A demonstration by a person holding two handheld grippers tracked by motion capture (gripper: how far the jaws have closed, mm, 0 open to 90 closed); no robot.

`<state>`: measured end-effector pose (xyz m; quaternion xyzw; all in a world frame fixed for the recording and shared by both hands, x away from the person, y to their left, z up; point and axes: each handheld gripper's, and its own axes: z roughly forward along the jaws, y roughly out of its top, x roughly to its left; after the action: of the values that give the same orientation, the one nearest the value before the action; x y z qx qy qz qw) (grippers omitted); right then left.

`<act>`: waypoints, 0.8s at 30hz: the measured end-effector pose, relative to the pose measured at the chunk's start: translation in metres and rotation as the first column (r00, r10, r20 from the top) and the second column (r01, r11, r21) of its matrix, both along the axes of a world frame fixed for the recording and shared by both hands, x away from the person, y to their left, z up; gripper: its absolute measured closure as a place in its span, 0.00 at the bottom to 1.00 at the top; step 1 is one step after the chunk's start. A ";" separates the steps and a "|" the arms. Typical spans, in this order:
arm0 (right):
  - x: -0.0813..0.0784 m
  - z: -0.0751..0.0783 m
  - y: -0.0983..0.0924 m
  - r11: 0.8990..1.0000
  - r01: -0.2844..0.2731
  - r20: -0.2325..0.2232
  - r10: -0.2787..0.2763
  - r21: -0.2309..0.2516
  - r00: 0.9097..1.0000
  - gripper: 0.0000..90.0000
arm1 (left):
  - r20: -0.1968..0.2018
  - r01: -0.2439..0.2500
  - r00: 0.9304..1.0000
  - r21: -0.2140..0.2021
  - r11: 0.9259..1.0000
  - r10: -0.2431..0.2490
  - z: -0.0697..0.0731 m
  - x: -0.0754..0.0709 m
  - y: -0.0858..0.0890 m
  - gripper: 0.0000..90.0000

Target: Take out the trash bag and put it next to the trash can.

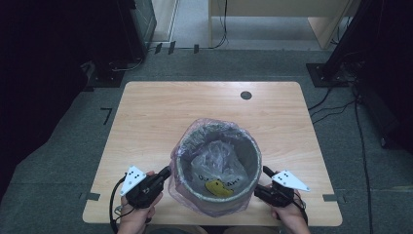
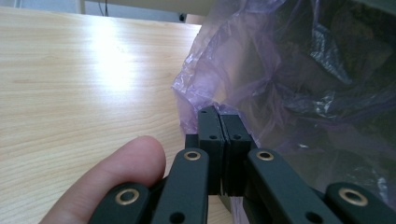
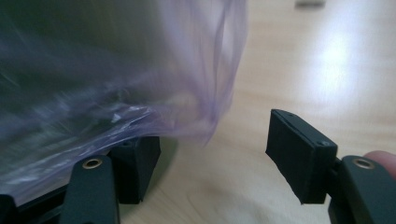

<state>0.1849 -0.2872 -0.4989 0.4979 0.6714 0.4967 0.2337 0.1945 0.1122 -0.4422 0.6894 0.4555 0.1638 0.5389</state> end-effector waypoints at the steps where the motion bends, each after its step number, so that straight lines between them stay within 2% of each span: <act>1: -0.002 0.004 -0.002 1.000 0.003 0.023 -0.003 0.027 1.000 0.38 | 0.003 0.000 1.000 -0.004 1.000 0.000 0.001 0.000 0.000 0.99; 3: -0.006 0.013 -0.004 0.997 0.006 0.059 -0.011 0.081 0.998 0.38 | 0.009 0.003 1.000 -0.011 1.000 -0.003 0.003 -0.001 0.000 0.99; 6: -0.011 0.028 -0.007 0.991 0.008 0.113 -0.023 0.133 0.993 0.38 | 0.019 0.006 1.000 -0.029 1.000 -0.006 0.007 -0.003 0.001 0.99; 9: -0.015 0.042 -0.012 0.985 0.036 0.140 -0.060 0.171 0.988 0.38 | 0.032 0.007 0.999 -0.045 0.999 -0.006 0.013 -0.005 0.002 0.99; 13: -0.021 0.060 -0.019 0.980 0.059 0.175 -0.093 0.190 0.980 0.38 | 0.047 0.019 0.999 -0.073 0.997 -0.015 0.021 -0.008 0.003 0.99; 18: -0.031 0.083 -0.022 0.979 0.034 0.217 -0.078 0.199 0.973 0.38 | 0.077 0.028 0.997 -0.094 0.995 -0.020 0.034 -0.012 0.002 0.99; 24: -0.036 0.104 -0.016 0.977 -0.002 0.241 -0.051 0.214 0.969 0.37 | 0.113 0.025 0.994 -0.115 0.993 -0.012 0.052 -0.015 0.002 0.99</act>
<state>0.1490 -0.3031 -0.3950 0.4633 0.5742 0.6204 0.2661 0.1799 0.1139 -0.3900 0.6507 0.4271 0.1704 0.6043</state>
